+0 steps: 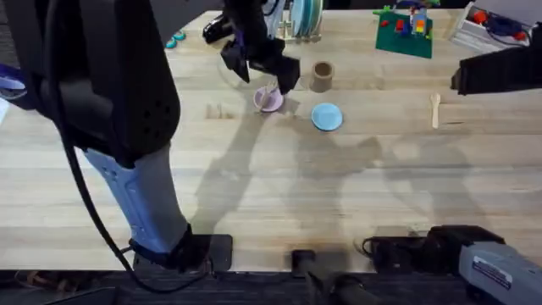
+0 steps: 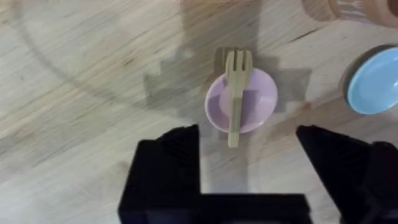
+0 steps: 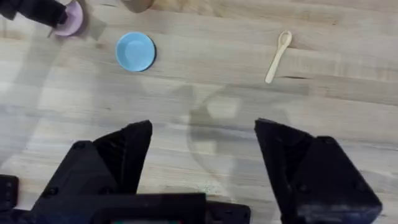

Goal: Pick up a utensil and set it on the pink plate, then put the other utensil in the container.

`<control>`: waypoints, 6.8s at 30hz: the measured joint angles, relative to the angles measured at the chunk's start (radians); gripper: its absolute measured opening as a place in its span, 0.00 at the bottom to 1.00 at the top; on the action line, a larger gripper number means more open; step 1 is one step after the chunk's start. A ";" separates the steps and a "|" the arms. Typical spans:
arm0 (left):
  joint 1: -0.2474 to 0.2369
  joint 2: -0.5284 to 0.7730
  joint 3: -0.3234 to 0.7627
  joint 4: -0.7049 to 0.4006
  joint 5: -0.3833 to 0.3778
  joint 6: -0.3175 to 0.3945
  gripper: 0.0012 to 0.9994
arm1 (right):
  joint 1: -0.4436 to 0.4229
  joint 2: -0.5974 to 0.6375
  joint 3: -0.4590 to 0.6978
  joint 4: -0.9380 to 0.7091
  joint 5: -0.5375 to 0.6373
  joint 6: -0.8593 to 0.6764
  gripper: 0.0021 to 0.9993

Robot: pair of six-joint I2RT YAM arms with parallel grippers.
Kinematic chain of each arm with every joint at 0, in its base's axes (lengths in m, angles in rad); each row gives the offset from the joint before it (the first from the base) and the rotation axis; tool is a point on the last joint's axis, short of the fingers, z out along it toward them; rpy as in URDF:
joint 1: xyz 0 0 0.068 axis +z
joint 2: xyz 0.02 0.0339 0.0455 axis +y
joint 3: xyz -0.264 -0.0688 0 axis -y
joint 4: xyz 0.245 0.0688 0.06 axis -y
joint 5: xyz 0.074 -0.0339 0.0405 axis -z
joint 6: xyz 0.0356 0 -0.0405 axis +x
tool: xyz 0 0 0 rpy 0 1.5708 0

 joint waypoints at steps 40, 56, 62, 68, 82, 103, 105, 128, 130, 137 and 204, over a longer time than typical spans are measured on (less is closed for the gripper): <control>0.000 -0.863 0.007 -0.450 -0.064 0.000 1.00 | 0.000 0.000 0.000 0.000 0.000 0.000 0.99; 0.000 -1.378 -0.337 -0.358 -0.065 -0.030 1.00 | 0.000 0.000 0.000 0.000 0.000 0.000 0.99; 0.000 -1.475 -0.523 -0.224 -0.040 -0.039 1.00 | 0.000 0.000 0.000 0.000 0.000 0.000 0.99; 0.000 -1.493 -0.610 -0.160 -0.018 -0.042 1.00 | 0.000 0.000 0.000 0.000 0.000 0.000 1.00; 0.000 -1.493 -0.633 -0.094 0.055 0.066 1.00 | 0.000 0.000 0.000 -0.023 0.000 0.000 1.00; 0.000 -1.493 -0.653 -0.075 0.084 0.106 1.00 | 0.000 0.000 0.000 -0.023 0.000 0.000 0.99; 0.000 -1.493 -0.653 -0.075 0.084 0.106 1.00 | 0.000 0.000 0.000 -0.023 0.000 0.000 0.99; 0.000 -1.493 -0.653 -0.075 0.084 0.106 1.00 | 0.000 0.000 0.000 -0.072 0.000 0.092 0.99; 0.000 -1.493 -0.653 -0.075 0.084 0.106 1.00 | 0.000 0.000 0.000 -0.081 0.007 0.134 1.00; 0.000 -1.493 -0.653 -0.075 0.084 0.106 1.00 | 0.000 0.000 0.000 -0.127 0.140 0.281 0.99; 0.000 -1.493 -0.653 -0.075 0.085 0.106 1.00 | -0.322 0.582 -0.328 0.494 0.134 0.127 0.99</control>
